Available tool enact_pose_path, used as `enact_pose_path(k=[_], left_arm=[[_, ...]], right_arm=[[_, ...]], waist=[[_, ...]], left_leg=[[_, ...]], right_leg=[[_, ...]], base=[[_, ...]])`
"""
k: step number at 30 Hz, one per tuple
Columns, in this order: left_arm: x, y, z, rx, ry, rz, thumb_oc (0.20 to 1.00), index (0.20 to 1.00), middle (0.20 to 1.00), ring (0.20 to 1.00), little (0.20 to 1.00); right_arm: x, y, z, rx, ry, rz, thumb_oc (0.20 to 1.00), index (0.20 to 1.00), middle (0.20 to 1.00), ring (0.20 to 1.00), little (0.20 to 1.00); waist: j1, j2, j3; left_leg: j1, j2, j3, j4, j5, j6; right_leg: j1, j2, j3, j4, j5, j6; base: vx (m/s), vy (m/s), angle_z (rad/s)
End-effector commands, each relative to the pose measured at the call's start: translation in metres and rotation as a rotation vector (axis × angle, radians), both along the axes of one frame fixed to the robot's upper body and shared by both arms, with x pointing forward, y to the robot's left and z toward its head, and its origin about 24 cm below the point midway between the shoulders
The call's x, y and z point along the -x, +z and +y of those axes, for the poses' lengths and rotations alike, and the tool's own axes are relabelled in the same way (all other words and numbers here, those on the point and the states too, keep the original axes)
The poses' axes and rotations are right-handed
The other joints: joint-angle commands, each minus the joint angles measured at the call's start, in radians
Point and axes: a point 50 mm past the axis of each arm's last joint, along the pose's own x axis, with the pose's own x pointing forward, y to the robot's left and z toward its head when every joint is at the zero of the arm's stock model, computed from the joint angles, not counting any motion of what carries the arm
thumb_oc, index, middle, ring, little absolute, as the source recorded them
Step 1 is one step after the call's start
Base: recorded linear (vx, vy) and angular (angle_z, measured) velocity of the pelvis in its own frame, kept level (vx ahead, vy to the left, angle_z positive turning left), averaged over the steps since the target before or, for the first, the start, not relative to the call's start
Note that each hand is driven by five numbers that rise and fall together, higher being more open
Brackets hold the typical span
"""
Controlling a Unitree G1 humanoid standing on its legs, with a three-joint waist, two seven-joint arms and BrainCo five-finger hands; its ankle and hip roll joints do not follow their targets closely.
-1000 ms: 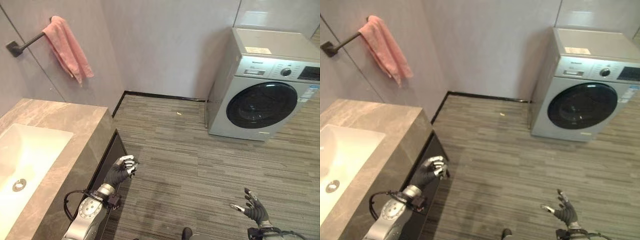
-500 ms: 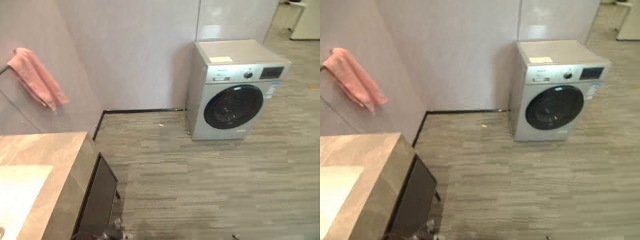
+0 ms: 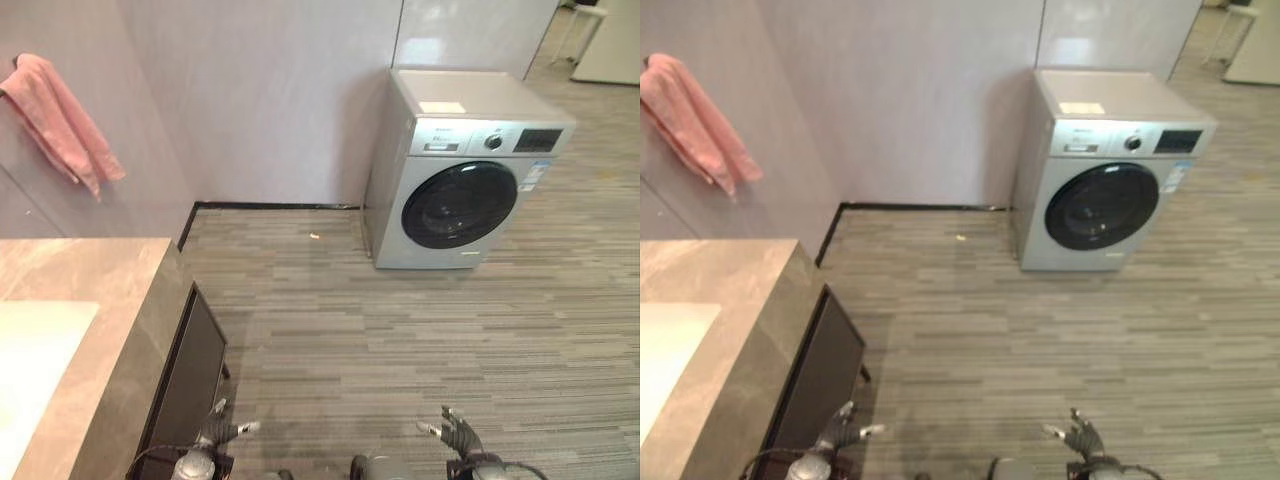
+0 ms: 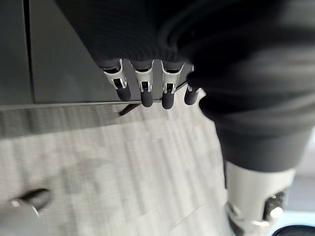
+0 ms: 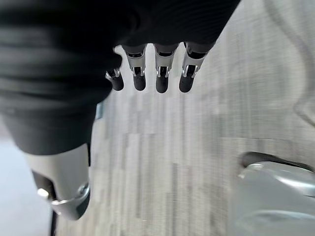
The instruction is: Put brush and paste in cup on sink, flatten towel.
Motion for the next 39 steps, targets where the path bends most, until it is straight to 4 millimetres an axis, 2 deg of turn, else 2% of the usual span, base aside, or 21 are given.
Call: enact_pose_path(k=[1,5,10,14,20,24,25,26,27,28,29,31,35,39], left_arm=[[-0.013,0.014,0.002,0.025,0.060,-0.127,1.000,1.000,1.000,1.000,1.000],[-0.009,0.008,-0.002,0.132,0.165,-0.102,1.000,1.000,1.000,1.000,1.000],[-0.016,0.017,-0.002,0.159,0.136,-0.146,1.000,1.000,1.000,1.000,1.000],[-0.023,0.025,-0.002,0.170,0.135,-0.191,1.000,1.000,1.000,1.000,1.000],[-0.026,0.026,-0.001,0.167,0.148,-0.194,1.000,1.000,1.000,1.000,1.000],[-0.031,0.034,0.003,0.160,0.144,-0.241,1.000,1.000,1.000,1.000,1.000],[-0.034,0.037,0.004,0.154,0.133,-0.259,0.859,0.859,0.859,0.859,0.859],[-0.035,0.039,0.005,0.153,0.129,-0.263,0.589,0.589,0.589,0.589,0.589],[-0.036,0.041,0.005,0.155,0.121,-0.275,0.548,0.548,0.548,0.548,0.548],[-0.039,0.045,0.005,0.151,0.105,-0.296,0.247,0.247,0.247,0.247,0.247],[-0.043,0.050,0.005,0.149,0.090,-0.320,0.200,0.200,0.200,0.200,0.200],[-0.049,0.057,0.004,0.141,0.064,-0.350,0.200,0.200,0.200,0.200,0.200],[-0.062,0.077,0.007,0.123,0.057,-0.449,0.200,0.200,0.200,0.200,0.200],[-0.067,0.087,0.005,0.130,0.054,-0.507,0.200,0.200,0.200,0.200,0.200]], right_arm=[[0.000,0.013,-0.018,0.048,-0.093,-0.102,1.000,1.000,1.000,1.000,1.000],[0.005,0.009,-0.018,0.045,-0.121,-0.078,1.000,1.000,1.000,1.000,1.000],[0.005,0.010,-0.020,0.008,-0.148,-0.090,1.000,1.000,1.000,1.000,1.000],[-0.002,0.017,-0.021,-0.015,-0.170,-0.143,1.000,1.000,1.000,1.000,1.000],[-0.005,0.021,-0.024,-0.065,-0.223,-0.186,1.000,1.000,1.000,1.000,1.000],[-0.018,0.029,-0.020,-0.073,-0.174,-0.235,1.000,1.000,1.000,1.000,1.000],[-0.022,0.032,-0.018,-0.077,-0.136,-0.244,1.000,1.000,1.000,1.000,1.000],[-0.023,0.033,-0.018,-0.075,-0.124,-0.246,1.000,1.000,1.000,1.000,1.000],[-0.027,0.036,-0.017,-0.077,-0.081,-0.255,1.000,1.000,1.000,1.000,1.000],[-0.032,0.042,-0.015,-0.064,-0.022,-0.275,1.000,1.000,1.000,1.000,1.000],[-0.036,0.047,-0.014,-0.043,0.027,-0.290,1.000,1.000,1.000,1.000,1.000],[-0.046,0.061,-0.012,0.003,0.115,-0.339,1.000,1.000,1.000,1.000,1.000],[-0.063,0.086,-0.012,0.012,0.133,-0.455,1.000,1.000,1.000,1.000,1.000],[-0.066,0.092,-0.017,0.049,0.109,-0.484,1.000,1.000,1.000,1.000,1.000]], waist=[[-0.017,-0.030,-0.001],[-0.016,-0.031,-0.017],[-0.016,-0.026,-0.037],[-0.012,-0.023,-0.041],[-0.005,-0.011,-0.057],[0.000,-0.007,-0.064],[0.003,-0.007,-0.065],[0.005,-0.008,-0.065],[0.008,-0.010,-0.063],[0.010,-0.011,-0.061],[0.011,-0.012,-0.056],[0.012,-0.014,-0.035],[0.001,-0.019,0.038],[-0.007,-0.024,0.082]], left_leg=[[-0.007,-0.016,-0.013,0.092,-0.058,0.031],[0.006,-0.019,-0.011,0.078,-0.063,0.032],[0.018,-0.022,-0.015,0.042,-0.038,0.018],[0.030,-0.025,-0.022,0.029,-0.023,0.013],[0.064,-0.033,-0.021,-0.003,-0.025,0.023],[0.077,-0.037,-0.021,-0.032,-0.021,0.027],[0.081,-0.038,-0.022,-0.042,-0.019,0.026],[0.082,-0.039,-0.022,-0.045,-0.018,0.026],[0.081,-0.039,-0.025,-0.047,-0.016,0.025],[0.078,-0.039,-0.027,-0.049,-0.016,0.024],[0.075,-0.039,-0.030,-0.049,-0.015,0.022],[0.055,-0.034,-0.032,-0.036,-0.014,0.019],[-0.018,-0.024,-0.028,0.047,-0.034,0.018],[-0.084,-0.018,-0.023,0.093,-0.045,0.018]], right_leg=[[0.090,0.000,-0.039,-0.005,-0.005,0.040],[0.106,-0.001,-0.047,-0.024,-0.002,0.042],[0.141,0.005,-0.052,-0.082,0.015,0.046],[0.167,0.007,-0.060,-0.111,0.028,0.048],[0.188,0.007,-0.062,-0.118,0.025,0.049],[0.192,0.007,-0.056,-0.129,0.029,0.057],[0.194,0.006,-0.056,-0.135,0.031,0.058],[0.195,0.006,-0.057,-0.139,0.031,0.058],[0.195,0.006,-0.059,-0.142,0.031,0.058],[0.194,0.006,-0.060,-0.145,0.030,0.058],[0.190,0.006,-0.062,-0.144,0.029,0.058],[0.167,0.006,-0.063,-0.130,0.026,0.056],[0.097,-0.002,-0.057,-0.047,0.006,0.044],[0.032,-0.008,-0.053,0.001,-0.003,0.041]], base=[[-0.02,-0.047,0.45],[0.04,-0.035,0.11],[0.03,-0.024,0.12],[0.01,-0.009,0.03],[0.04,0.026,0.00],[0.02,0.011,-0.01],[0.02,-0.007,-0.03],[0.01,-0.016,-0.03],[0.00,0.000,0.00],[-0.01,-0.033,0.01],[-0.03,-0.036,0.04],[-0.09,-0.036,0.05],[-0.13,-0.025,0.03],[-0.05,-0.038,0.01]])
